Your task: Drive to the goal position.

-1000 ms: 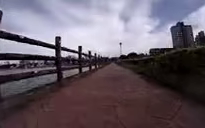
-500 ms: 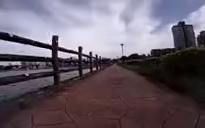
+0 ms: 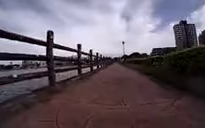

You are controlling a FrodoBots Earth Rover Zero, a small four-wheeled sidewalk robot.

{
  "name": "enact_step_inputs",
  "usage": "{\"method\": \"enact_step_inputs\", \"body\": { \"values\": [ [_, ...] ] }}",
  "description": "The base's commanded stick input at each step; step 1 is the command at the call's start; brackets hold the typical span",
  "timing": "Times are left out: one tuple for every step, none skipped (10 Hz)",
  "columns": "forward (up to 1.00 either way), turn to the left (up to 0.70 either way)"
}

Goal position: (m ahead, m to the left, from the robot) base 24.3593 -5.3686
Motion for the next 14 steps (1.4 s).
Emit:
{"method": "enact_step_inputs", "body": {
  "values": [
    [0.70, -0.24],
    [0.70, -0.24],
    [0.70, -0.24],
    [0.70, -0.24],
    [0.70, -0.24],
    [0.70, -0.24],
    [0.70, -0.24],
    [0.70, -0.24],
    [0.70, -0.24],
    [0.70, -0.20],
    [0.70, 0.05],
    [0.70, 0.11],
    [0.70, 0.11],
    [0.70, 0.11]
  ]
}}
